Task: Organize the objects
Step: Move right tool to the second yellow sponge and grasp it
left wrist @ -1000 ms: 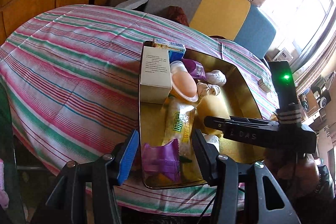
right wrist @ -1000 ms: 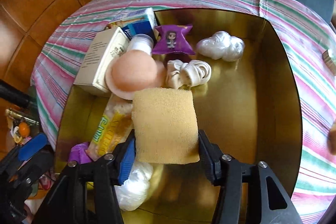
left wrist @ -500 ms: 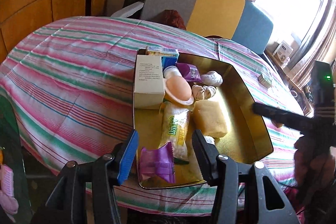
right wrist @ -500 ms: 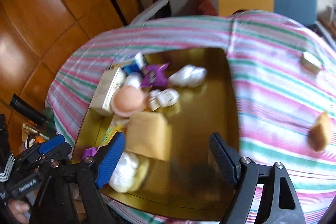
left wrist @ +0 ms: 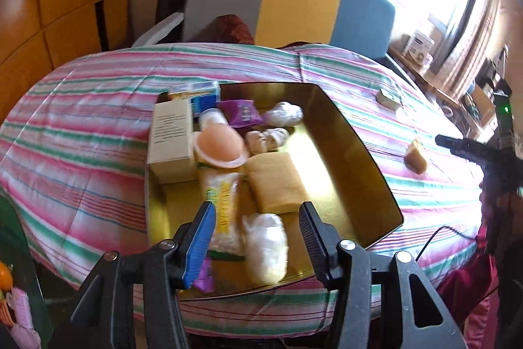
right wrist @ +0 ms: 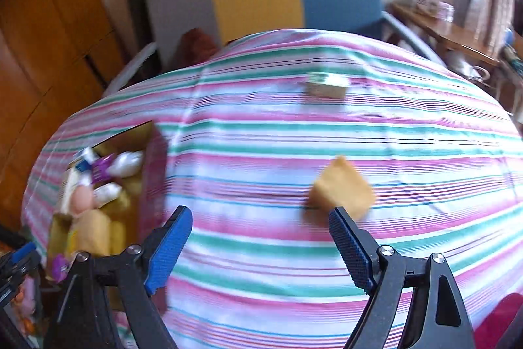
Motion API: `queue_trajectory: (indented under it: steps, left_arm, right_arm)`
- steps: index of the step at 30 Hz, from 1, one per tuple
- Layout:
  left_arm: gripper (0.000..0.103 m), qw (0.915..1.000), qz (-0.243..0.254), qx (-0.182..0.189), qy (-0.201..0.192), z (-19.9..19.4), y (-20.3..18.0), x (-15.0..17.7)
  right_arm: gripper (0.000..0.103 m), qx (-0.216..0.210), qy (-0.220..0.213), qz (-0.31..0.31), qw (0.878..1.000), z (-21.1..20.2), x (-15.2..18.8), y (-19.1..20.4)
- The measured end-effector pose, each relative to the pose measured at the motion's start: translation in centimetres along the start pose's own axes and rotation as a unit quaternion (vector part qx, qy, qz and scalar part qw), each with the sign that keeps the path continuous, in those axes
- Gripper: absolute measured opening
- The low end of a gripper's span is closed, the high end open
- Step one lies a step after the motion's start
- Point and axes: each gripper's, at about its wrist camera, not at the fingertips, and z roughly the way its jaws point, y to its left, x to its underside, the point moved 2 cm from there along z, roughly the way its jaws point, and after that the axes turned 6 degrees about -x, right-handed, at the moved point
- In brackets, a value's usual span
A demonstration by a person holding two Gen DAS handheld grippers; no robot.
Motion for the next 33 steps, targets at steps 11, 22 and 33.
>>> queue_trajectory:
  steps: [11, 22, 33]
  left_arm:
    - [0.053, 0.9962, 0.087, -0.001, -0.009, 0.2, -6.9, -2.3]
    - [0.053, 0.9897, 0.136, 0.045, 0.000, 1.3, -13.7, -3.1]
    - [0.053, 0.9861, 0.147, 0.075, 0.023, 2.4, -15.1, -2.4]
  right_arm:
    - [0.084, 0.070, -0.025, 0.161, 0.984, 1.0, 0.4, -14.6]
    - [0.086, 0.007, 0.004, 0.130, 0.991, 2.3, 0.5, -12.4]
    - [0.095, 0.031, 0.059, 0.014, 0.998, 4.4, 0.3, -8.6]
